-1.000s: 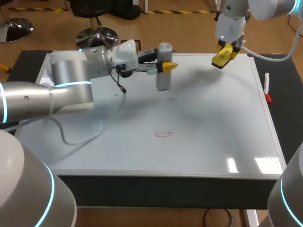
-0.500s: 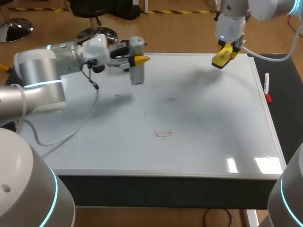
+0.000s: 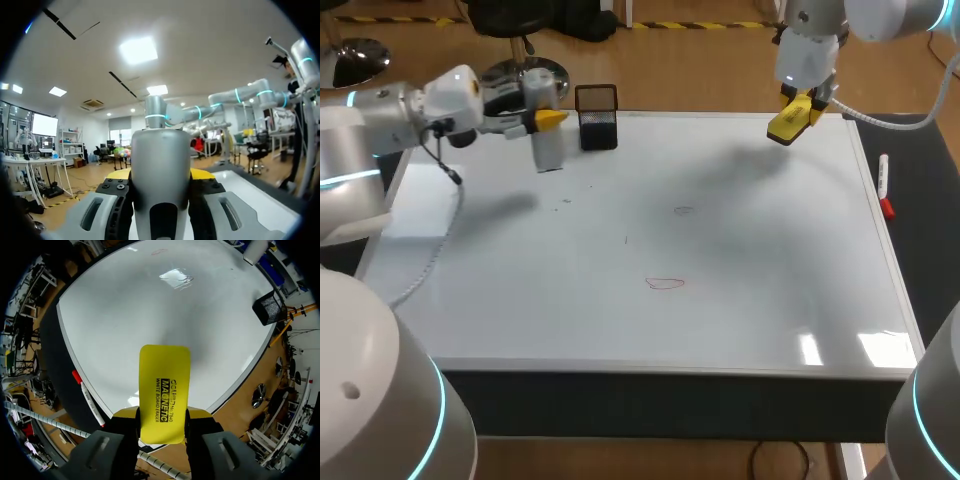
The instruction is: Pick up the inspection probe, press it on each red-marked spot on the whiteboard one by one, put down the probe, pick up the eraser, and wipe off all the red marks.
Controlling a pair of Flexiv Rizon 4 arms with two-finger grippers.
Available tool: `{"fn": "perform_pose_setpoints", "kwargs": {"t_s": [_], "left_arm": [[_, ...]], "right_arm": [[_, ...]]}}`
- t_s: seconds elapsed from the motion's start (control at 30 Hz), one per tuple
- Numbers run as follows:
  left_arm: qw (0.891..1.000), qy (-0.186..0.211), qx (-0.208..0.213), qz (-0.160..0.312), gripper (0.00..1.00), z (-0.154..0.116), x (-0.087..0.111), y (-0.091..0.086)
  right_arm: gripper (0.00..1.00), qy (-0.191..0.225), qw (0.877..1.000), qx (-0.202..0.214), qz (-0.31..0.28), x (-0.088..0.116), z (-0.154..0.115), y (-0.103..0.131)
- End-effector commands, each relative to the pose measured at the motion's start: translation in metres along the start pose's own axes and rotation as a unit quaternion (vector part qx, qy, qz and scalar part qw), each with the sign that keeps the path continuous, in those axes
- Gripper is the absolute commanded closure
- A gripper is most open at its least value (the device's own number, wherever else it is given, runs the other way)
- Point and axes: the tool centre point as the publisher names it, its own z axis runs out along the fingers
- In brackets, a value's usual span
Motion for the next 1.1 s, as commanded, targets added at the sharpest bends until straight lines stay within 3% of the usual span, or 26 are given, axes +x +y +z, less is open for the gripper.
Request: {"fn": "perform_pose_setpoints", "kwargs": {"t_s": [0.03,0.47,1.03,1.1], "left_arm": [[1.000,0.016,0.009,0.000,1.00,-0.025,-0.011,0.002],[1.000,0.015,0.005,-0.017,1.00,-0.050,-0.027,0.010],[1.000,0.015,0.005,-0.017,1.00,-0.050,-0.027,0.010],[1.000,0.015,0.005,-0.017,1.00,-0.050,-0.027,0.010]], "right_arm": [[1.00,0.002,1.000,0.000,-0.001,0.000,-0.001,-0.001],[1.00,0.002,1.000,0.000,-0.001,0.000,-0.001,-0.001],[1.00,0.002,1.000,0.000,-0.001,0.000,-0.001,-0.001],[1.00,0.007,1.000,0.002,-0.021,-0.002,-0.003,0.008]]}}
